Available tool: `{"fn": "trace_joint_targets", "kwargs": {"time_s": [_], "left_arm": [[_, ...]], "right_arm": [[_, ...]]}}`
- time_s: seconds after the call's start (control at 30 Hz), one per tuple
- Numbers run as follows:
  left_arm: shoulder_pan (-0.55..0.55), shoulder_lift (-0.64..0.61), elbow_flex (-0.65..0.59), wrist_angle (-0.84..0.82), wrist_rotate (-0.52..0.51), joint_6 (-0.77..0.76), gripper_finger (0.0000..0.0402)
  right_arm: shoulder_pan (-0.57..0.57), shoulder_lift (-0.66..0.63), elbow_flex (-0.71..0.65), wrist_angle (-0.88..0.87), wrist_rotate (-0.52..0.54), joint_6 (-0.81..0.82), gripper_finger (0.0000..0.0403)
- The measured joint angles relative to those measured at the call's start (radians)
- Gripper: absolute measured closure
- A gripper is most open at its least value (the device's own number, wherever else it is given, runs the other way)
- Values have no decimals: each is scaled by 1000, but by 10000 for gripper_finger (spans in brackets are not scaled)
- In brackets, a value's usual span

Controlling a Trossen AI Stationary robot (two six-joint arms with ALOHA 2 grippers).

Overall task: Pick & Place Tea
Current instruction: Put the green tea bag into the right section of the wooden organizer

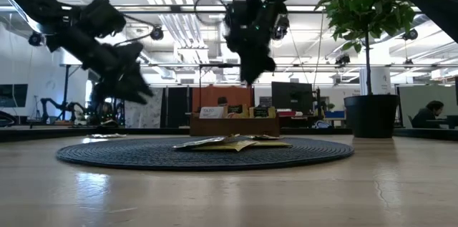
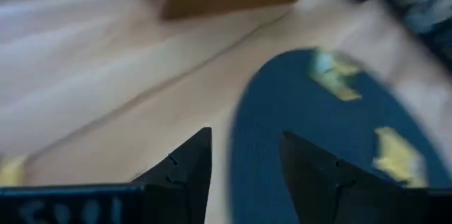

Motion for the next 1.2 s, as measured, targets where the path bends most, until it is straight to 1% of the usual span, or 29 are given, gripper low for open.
{"fn": "trace_joint_targets", "kwargs": {"time_s": [0.07, 0.27, 0.43, 0.57, 0.67, 0.8, 1.0, 1.1, 1.2], "left_arm": [[0, 5, 0, 63, 34, 4, 243], [0, 65, 9, 186, 44, 4, 243], [0, 182, 80, 198, 102, 39, 243], [0, 282, 151, 199, 150, 76, 243], [0, 345, 198, 197, 182, 91, 243], [-2, 404, 251, 198, 216, 109, 243], [-3, 456, 301, 194, 224, 159, 243], [-7, 493, 339, 195, 260, 218, 243], [-12, 554, 391, 197, 318, 270, 243]], "right_arm": [[10, 0, -43, -47, -8, 25, 245], [59, 0, -179, -64, -11, 127, 259], [117, -2, -275, -49, -11, 268, 269], [139, -14, -366, 19, -11, 387, 272], [143, -56, -448, 133, -11, 487, 273], [142, -161, -592, 312, -10, 659, 273], [132, -301, -824, 535, -8, 906, 268], [132, -316, -897, 660, -15, 998, 264], [132, -312, -925, 724, -20, 1043, 261]]}}
